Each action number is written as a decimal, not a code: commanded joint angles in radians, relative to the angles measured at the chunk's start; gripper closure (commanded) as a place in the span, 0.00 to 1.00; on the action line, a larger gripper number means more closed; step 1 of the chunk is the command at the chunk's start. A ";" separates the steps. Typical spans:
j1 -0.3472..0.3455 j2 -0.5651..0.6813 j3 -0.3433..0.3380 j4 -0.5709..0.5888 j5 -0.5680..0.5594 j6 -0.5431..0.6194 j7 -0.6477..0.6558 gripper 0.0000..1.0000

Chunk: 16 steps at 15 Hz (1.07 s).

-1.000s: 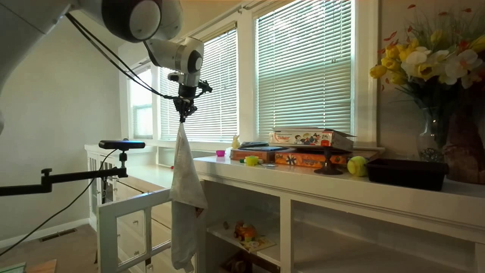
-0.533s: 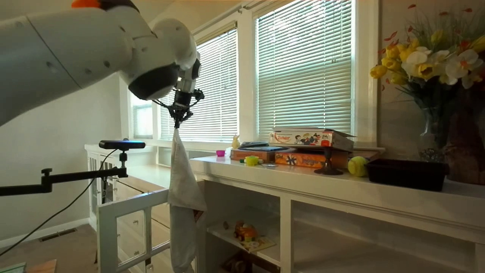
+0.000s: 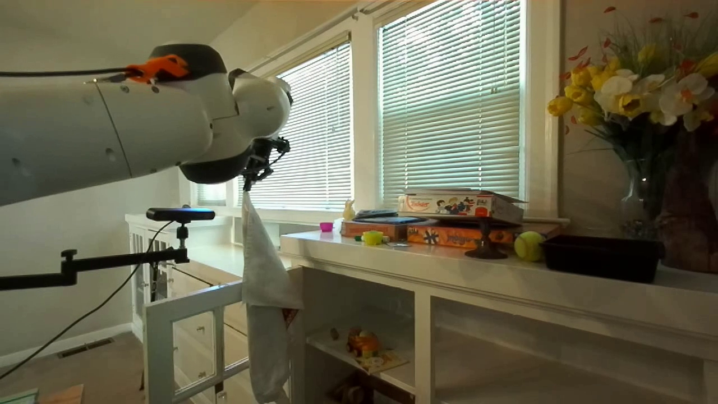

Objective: Hang the towel on the cabinet's door

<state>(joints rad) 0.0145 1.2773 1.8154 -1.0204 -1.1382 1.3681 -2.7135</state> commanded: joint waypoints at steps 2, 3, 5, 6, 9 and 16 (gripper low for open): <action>0.084 0.103 0.134 0.046 -0.146 -0.084 -0.034 0.99; 0.092 0.122 0.151 0.041 -0.169 -0.089 -0.034 0.99; 0.091 0.164 0.183 0.012 -0.222 -0.083 -0.034 0.99; 0.095 0.173 0.188 0.010 -0.246 -0.082 -0.034 0.99; 0.078 0.231 0.219 -0.037 -0.301 -0.059 -0.029 0.99; 0.045 0.219 0.156 -0.096 -0.279 0.023 -0.028 0.99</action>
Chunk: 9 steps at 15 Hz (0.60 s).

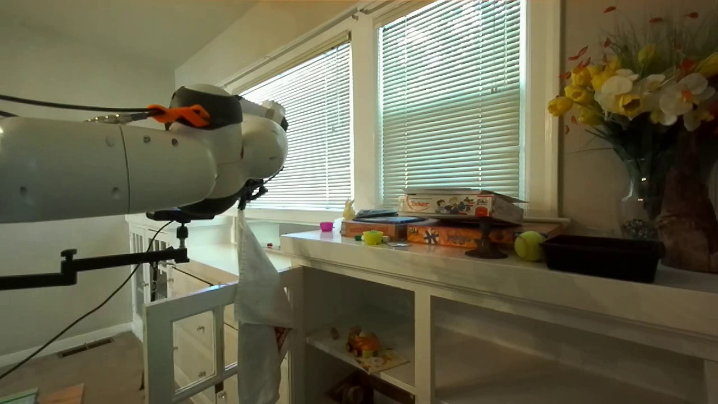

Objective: Hang the towel on the cabinet's door

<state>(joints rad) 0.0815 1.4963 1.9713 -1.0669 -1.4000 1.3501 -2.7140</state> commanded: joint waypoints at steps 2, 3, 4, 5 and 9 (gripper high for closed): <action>-0.038 -0.001 0.010 -0.102 -0.041 0.067 -0.028 0.99; -0.047 -0.002 0.016 -0.134 -0.059 0.081 -0.028 0.99; -0.047 -0.004 0.026 -0.153 -0.085 0.092 -0.028 0.99; -0.044 -0.006 0.039 -0.167 -0.113 0.096 -0.028 0.99; -0.086 -0.133 -0.075 -0.237 -0.049 0.205 -0.028 0.99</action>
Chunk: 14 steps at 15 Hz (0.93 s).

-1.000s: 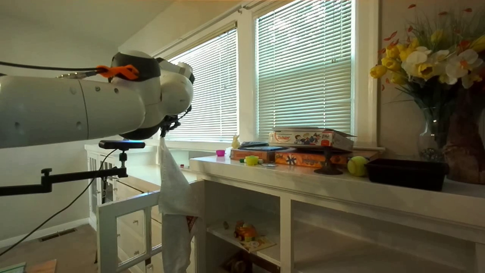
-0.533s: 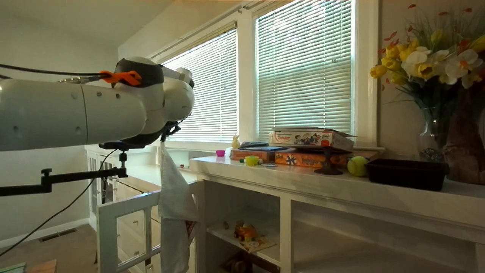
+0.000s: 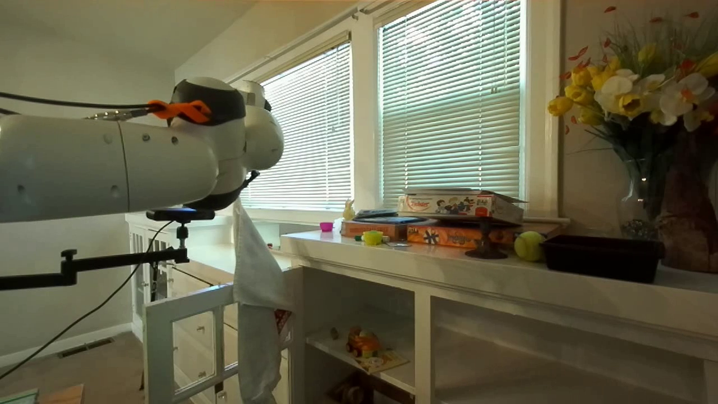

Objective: Hang the towel on the cabinet's door

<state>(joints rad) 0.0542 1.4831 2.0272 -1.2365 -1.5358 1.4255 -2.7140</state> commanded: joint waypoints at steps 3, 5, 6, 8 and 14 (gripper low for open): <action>-0.055 -0.189 -0.171 -0.103 0.083 0.210 -0.028 0.99; -0.049 -0.257 -0.222 -0.114 0.081 0.273 -0.028 0.99; -0.043 -0.275 -0.238 -0.118 0.076 0.309 -0.028 0.99; -0.031 -0.340 -0.295 -0.121 0.063 0.383 -0.028 0.99; 0.055 -0.464 -0.510 0.063 0.082 0.670 -0.052 0.99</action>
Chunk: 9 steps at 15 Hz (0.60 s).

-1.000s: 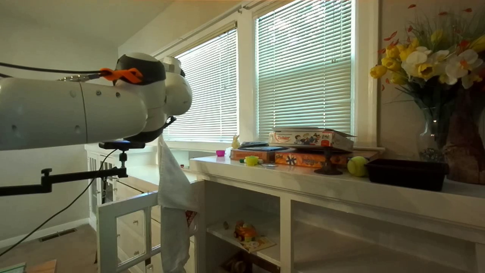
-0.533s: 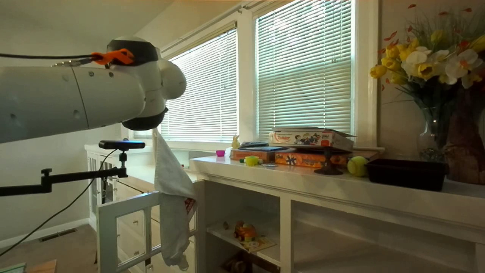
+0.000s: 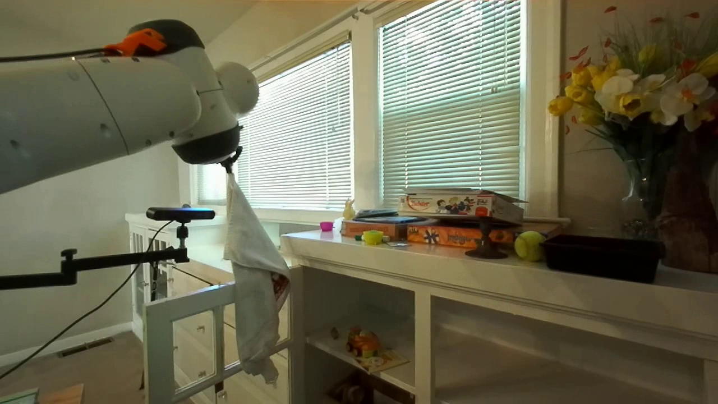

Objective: Hang the towel on the cabinet's door

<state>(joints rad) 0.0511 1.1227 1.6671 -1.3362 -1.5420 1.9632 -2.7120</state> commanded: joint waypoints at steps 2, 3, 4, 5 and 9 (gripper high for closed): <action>0.080 -0.022 -0.115 0.224 0.026 0.108 -0.034 0.99; 0.092 -0.027 -0.138 0.268 0.039 0.111 -0.038 0.99; 0.097 -0.021 -0.134 0.293 0.044 0.102 -0.039 0.99; 0.105 -0.009 -0.139 0.317 0.038 0.111 -0.039 0.99; 0.138 -0.007 -0.183 0.377 0.066 0.139 -0.045 0.99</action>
<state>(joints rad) 0.1216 1.0845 1.4746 -1.0570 -1.4442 2.1180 -2.7128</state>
